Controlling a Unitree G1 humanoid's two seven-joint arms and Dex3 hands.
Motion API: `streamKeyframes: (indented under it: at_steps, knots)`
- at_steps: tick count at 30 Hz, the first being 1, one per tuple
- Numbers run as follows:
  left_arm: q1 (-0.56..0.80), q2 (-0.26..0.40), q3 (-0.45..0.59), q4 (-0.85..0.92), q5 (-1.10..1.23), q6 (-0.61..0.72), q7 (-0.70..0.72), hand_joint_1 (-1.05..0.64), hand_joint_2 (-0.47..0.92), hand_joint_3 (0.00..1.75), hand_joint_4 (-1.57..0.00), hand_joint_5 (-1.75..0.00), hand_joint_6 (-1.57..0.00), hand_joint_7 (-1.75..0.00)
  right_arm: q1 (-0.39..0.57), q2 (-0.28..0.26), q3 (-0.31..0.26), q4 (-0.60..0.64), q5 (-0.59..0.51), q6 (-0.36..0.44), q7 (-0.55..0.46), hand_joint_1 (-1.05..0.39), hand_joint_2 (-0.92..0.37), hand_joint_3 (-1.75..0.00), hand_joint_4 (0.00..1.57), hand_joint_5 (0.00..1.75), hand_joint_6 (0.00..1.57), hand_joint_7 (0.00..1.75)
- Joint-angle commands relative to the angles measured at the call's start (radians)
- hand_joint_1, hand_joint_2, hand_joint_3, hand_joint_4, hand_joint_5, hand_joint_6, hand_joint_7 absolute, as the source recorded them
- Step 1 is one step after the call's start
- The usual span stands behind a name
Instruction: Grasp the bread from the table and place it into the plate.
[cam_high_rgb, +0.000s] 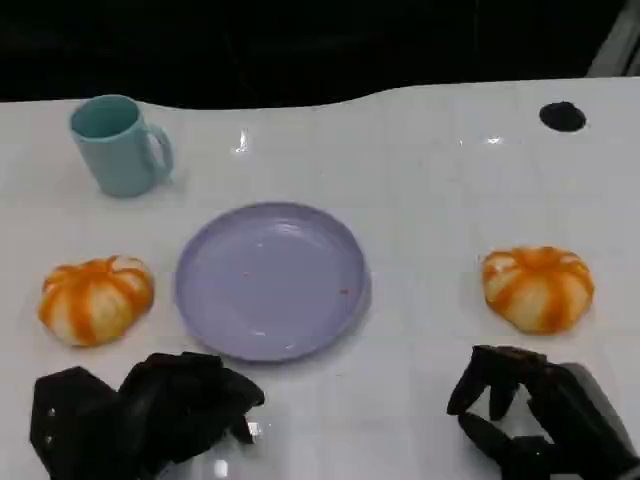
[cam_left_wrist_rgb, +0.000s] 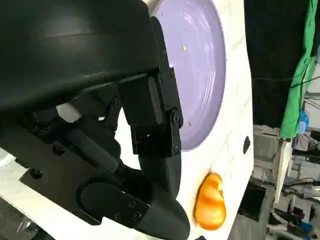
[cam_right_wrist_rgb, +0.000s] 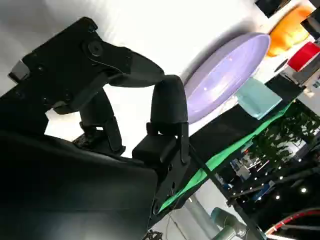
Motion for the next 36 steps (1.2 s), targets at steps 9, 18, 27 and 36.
streamKeyframes:
  at_steps: [9,18,27,36]
  knots:
    - [0.0,0.015,0.01,0.011,0.0,0.01,0.004,-1.05,0.67,0.2,-0.91,-1.49,-1.53,-0.38,-0.01,-0.023,0.002,0.005,-0.002,-0.001,-0.019,-0.33,-0.44,-1.02,0.73,1.71,0.67,1.36]
    - [0.0,0.015,0.01,0.013,0.002,0.007,0.005,-1.05,0.67,0.2,-0.91,-1.49,-1.53,-0.38,-0.009,-0.025,0.005,0.004,0.007,0.005,-0.015,-0.33,-0.45,-1.0,0.73,1.71,0.67,1.36]
    - [0.001,0.014,0.01,0.009,-0.002,0.009,0.002,-1.05,0.68,0.19,-0.91,-1.49,-1.53,-0.38,-0.008,-0.028,0.006,-0.002,0.008,0.005,-0.013,-0.33,-0.45,-0.98,0.72,1.7,0.67,1.35]
    - [-0.005,0.014,0.013,0.021,-0.003,0.003,0.0,-1.05,0.68,0.19,-0.91,-1.5,-1.52,-0.38,-0.011,-0.029,-0.008,-0.026,0.014,0.022,-0.018,-0.34,-0.51,-0.95,0.68,1.55,0.74,1.06]
